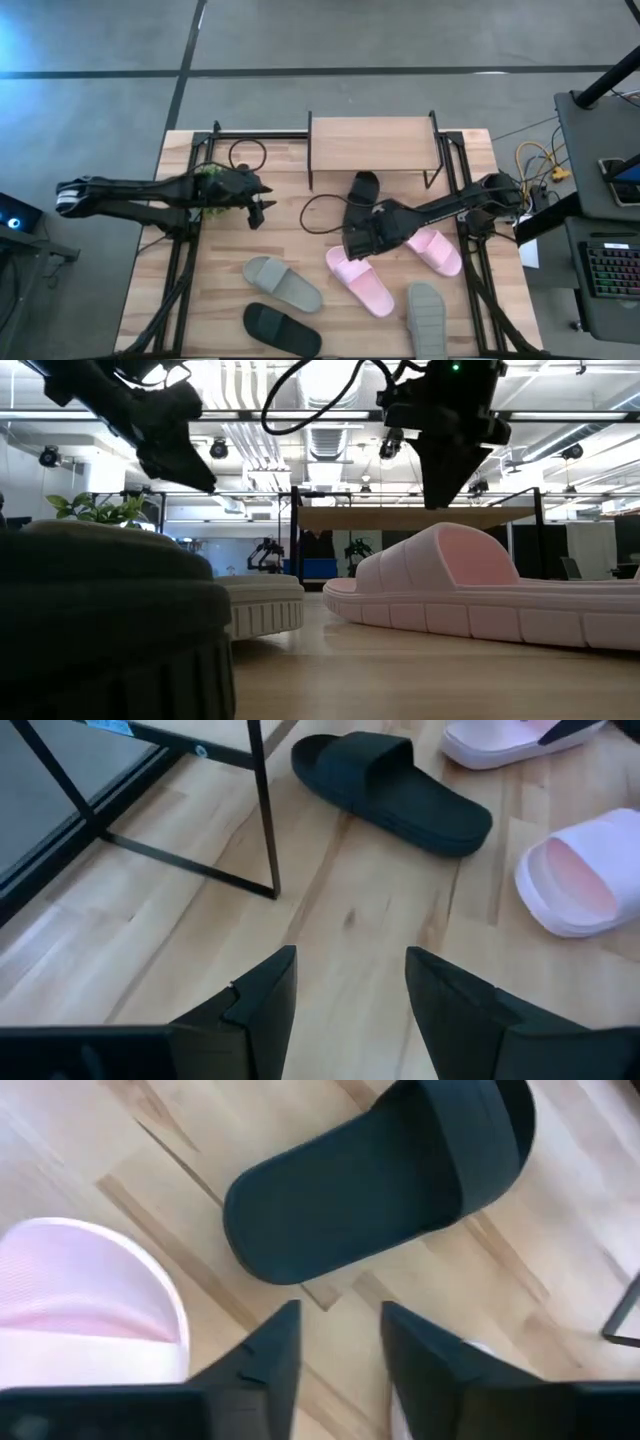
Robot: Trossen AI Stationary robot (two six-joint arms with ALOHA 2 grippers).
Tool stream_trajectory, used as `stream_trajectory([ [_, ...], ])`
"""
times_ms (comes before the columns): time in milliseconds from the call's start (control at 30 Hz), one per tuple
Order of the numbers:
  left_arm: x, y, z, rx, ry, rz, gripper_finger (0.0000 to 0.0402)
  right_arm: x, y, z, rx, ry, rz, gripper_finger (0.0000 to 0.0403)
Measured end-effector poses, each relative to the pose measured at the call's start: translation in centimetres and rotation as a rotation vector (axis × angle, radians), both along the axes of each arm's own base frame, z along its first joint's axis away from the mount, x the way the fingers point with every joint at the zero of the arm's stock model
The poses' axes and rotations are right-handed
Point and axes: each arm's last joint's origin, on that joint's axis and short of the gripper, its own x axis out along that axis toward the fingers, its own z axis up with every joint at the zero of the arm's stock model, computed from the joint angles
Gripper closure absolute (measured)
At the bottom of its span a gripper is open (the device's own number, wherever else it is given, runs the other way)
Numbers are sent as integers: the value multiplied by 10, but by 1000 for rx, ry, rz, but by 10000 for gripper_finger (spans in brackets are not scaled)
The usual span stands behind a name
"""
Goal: Pick and place slides into the shelf
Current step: Move the top black slipper under the shelf
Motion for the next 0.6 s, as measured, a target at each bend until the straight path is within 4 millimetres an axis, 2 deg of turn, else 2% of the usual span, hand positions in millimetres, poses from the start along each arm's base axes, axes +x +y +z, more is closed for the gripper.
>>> stream_trajectory([
  [100, 6, 1, -6, 31, 33, -12, 228, 1, -1, -2, -60, 18, 39, 225],
  [233, 11, 2, -18, 64, 111, -23, 228, 2, -2, -14, -108, 83, 108, 198],
  [333, 15, 3, -24, 60, 141, -23, 228, 0, -2, -22, -113, 136, 150, 192],
  [600, 20, 3, -33, 40, 184, -30, 228, 2, -2, -27, -206, 93, 137, 197],
])
